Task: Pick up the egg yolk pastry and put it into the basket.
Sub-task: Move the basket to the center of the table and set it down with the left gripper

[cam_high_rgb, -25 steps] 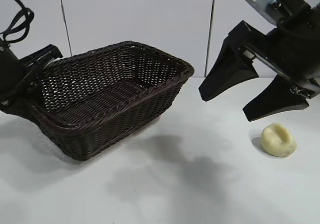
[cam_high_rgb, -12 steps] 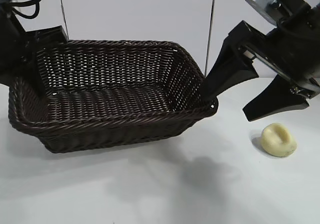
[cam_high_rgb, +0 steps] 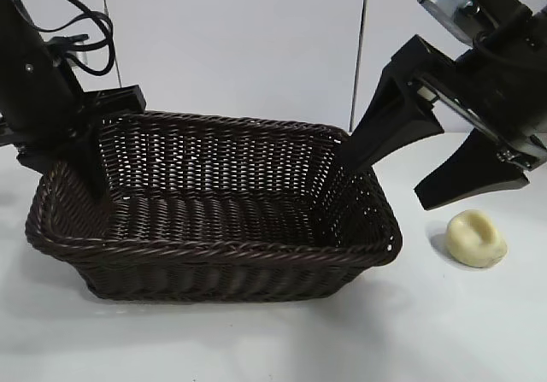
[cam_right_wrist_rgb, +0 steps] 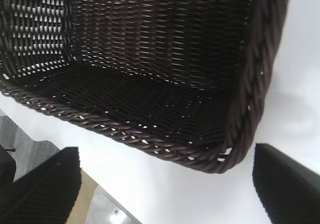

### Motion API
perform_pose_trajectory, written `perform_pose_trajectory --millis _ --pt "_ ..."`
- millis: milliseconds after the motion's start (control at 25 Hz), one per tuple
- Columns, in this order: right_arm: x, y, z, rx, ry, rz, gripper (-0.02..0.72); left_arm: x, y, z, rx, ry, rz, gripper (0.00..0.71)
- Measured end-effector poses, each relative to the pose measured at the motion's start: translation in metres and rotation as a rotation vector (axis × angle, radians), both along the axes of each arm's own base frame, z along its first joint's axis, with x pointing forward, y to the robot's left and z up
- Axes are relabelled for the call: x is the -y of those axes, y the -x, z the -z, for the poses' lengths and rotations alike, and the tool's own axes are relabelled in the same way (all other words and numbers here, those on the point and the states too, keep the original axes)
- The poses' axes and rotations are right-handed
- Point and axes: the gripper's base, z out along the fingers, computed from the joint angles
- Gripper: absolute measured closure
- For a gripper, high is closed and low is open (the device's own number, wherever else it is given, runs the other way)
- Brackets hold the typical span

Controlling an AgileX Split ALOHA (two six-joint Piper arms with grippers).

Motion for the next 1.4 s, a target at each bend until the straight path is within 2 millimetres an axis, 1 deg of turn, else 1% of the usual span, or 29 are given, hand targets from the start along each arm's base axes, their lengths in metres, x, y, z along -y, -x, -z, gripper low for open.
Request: perform_pose_trajectory --millis 200,360,600,760,840,960,1160,1200,1360,1400 --pt "0.000 0.000 0.000 0.000 0.000 0.000 0.040 0.001 -0.004 0.014 -0.032 -0.011 0.008 0.611" --pt "0.000 0.000 0.000 0.000 0.000 0.000 0.040 -0.001 -0.005 0.014 -0.029 -0.022 0.010 0.611" --pt "0.000 0.000 0.000 -0.001 0.000 -0.001 0.040 -0.012 -0.008 0.015 -0.033 -0.029 -0.012 0.611" --pt "0.000 0.000 0.000 -0.002 0.000 -0.002 0.040 -0.013 -0.008 0.015 -0.023 -0.026 0.004 0.611" --pt "0.000 0.000 0.000 -0.002 0.000 -0.002 0.040 -0.013 -0.008 0.015 -0.021 -0.023 0.010 0.597" --pt "0.000 0.000 0.000 -0.002 0.000 -0.002 0.040 -0.012 -0.009 0.014 -0.016 -0.022 0.028 0.533" --pt "0.000 0.000 0.000 -0.002 0.000 -0.002 0.040 -0.007 -0.008 0.013 -0.006 0.035 0.074 0.407" --pt "0.000 0.000 0.000 -0.002 0.000 -0.002 0.040 -0.006 -0.008 0.013 -0.005 0.042 0.076 0.364" --pt "0.000 0.000 0.000 -0.002 0.000 -0.002 0.040 -0.006 -0.008 0.013 -0.004 0.051 0.076 0.134" --pt "0.000 0.000 0.000 -0.002 0.000 -0.002 0.040 -0.006 -0.008 0.013 -0.004 0.051 0.076 0.107"
